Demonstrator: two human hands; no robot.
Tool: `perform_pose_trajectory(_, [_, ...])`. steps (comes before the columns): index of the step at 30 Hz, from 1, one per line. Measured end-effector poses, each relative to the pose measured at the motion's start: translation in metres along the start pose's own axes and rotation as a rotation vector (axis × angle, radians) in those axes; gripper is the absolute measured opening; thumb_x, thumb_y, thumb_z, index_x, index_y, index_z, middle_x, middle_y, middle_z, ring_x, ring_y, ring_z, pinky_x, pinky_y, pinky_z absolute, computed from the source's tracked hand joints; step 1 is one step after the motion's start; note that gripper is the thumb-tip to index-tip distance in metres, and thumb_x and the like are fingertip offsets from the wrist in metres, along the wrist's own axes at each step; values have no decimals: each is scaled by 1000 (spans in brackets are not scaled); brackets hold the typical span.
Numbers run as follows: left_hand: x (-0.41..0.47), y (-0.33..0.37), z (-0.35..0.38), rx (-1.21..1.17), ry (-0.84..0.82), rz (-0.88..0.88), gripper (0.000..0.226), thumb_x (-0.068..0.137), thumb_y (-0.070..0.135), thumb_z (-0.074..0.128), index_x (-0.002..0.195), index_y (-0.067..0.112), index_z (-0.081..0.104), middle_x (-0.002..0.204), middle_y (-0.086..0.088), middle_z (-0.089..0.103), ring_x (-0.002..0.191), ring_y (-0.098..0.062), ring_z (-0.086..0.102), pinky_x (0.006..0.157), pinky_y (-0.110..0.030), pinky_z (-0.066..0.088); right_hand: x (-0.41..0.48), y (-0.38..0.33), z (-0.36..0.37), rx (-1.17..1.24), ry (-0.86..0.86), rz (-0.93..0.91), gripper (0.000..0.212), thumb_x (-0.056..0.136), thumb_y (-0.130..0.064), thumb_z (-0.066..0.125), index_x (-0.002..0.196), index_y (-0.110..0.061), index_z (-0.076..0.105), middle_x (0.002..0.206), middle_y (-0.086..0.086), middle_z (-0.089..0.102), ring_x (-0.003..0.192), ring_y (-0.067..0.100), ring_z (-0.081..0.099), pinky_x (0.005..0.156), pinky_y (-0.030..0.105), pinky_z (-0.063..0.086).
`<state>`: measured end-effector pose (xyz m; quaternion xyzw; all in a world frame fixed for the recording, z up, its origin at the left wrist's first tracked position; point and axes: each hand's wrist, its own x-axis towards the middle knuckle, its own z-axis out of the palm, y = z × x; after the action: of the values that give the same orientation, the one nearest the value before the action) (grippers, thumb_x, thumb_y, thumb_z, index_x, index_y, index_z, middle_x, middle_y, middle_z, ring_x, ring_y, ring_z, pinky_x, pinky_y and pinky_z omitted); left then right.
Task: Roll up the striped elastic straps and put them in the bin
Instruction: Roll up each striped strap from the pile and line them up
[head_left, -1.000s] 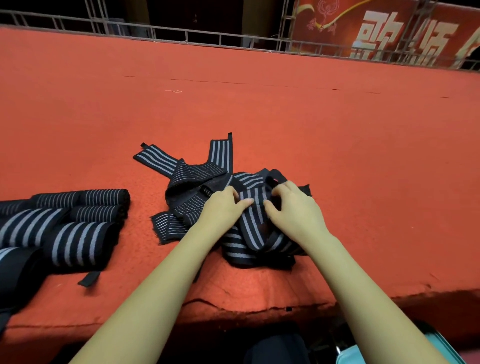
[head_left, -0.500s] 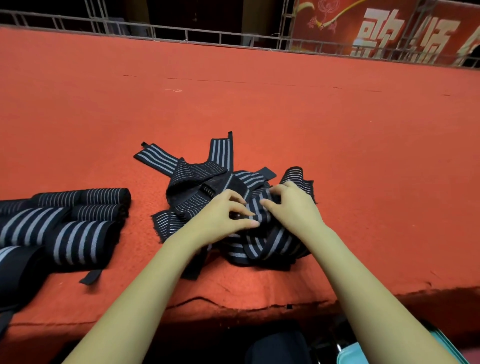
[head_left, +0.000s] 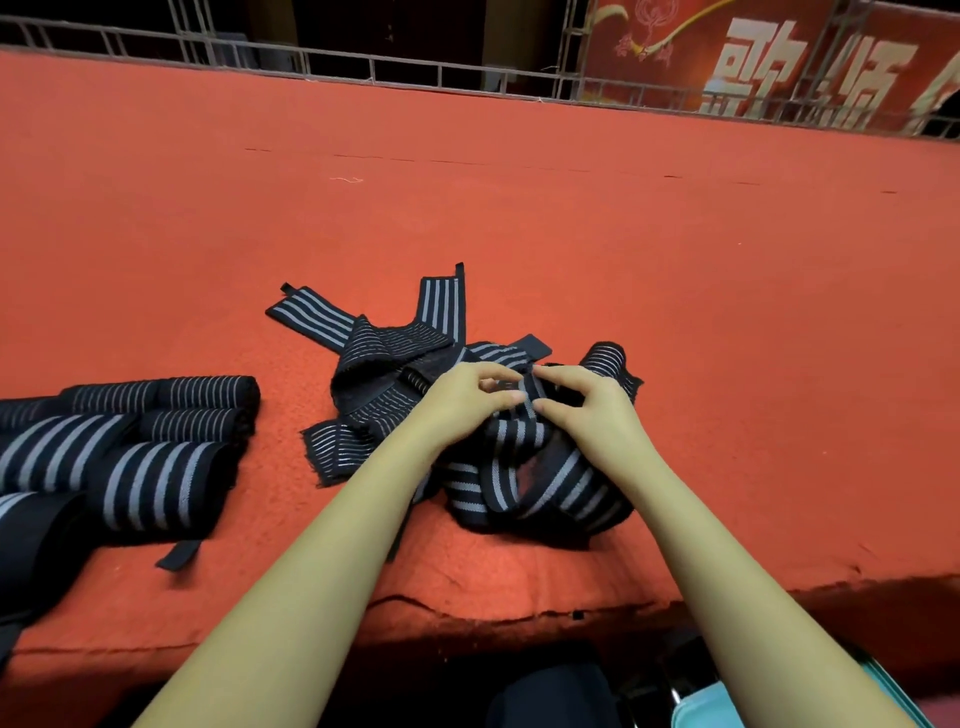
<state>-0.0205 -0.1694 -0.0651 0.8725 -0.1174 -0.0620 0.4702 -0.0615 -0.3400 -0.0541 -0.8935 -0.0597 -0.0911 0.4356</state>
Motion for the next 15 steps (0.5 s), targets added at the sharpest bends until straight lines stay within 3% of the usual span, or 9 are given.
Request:
perform_pose_trajectory(2, [2, 1, 1, 60, -15, 76, 46, 84, 45, 67, 128, 33, 59, 125, 0, 59, 124, -19, 49, 107, -38, 38, 0, -2, -3, 93, 3, -53, 36, 85, -12, 70, 121, -18, 67, 121, -10, 64, 113, -2, 55, 100, 12, 37])
perform_pose_trajectory(3, [2, 2, 1, 57, -22, 109, 43, 86, 41, 67, 127, 29, 60, 125, 5, 60, 120, -12, 50, 104, -34, 39, 1, -5, -3, 120, 2, -85, 33, 85, -12, 69, 118, -18, 68, 118, -11, 65, 110, -4, 56, 100, 14, 39])
perform_pose_trajectory(5, [0, 6, 1, -1, 46, 151, 18, 88, 29, 66, 103, 19, 70, 93, 10, 67, 88, -1, 57, 81, -26, 43, 4, -12, -3, 125, 0, -147, 28, 87, -11, 67, 114, -19, 70, 112, -13, 66, 105, -5, 58, 95, 14, 40])
perform_pose_trajectory(7, [-2, 15, -7, -45, 199, 169, 5, 87, 23, 67, 87, 20, 71, 75, 13, 66, 74, -1, 57, 69, -24, 42, 7, -21, -3, 120, 33, -194, 26, 89, -11, 65, 112, -19, 71, 110, -13, 66, 105, -5, 58, 93, 11, 40])
perform_pose_trajectory(12, [2, 37, -53, -75, 563, 186, 13, 89, 19, 63, 98, 16, 73, 89, 7, 69, 87, -11, 61, 70, -22, 41, 17, -34, -12, 142, 212, -204, 15, 91, -14, 63, 104, -19, 70, 104, -8, 67, 98, -2, 59, 86, 9, 41])
perform_pose_trajectory(15, [8, 28, -87, 58, 663, 70, 18, 90, 22, 63, 103, 11, 70, 95, -5, 69, 92, -22, 61, 74, -30, 42, 18, -35, -18, 224, 280, -135, 7, 92, -18, 62, 89, -21, 68, 84, -10, 69, 80, 0, 61, 74, 10, 42])
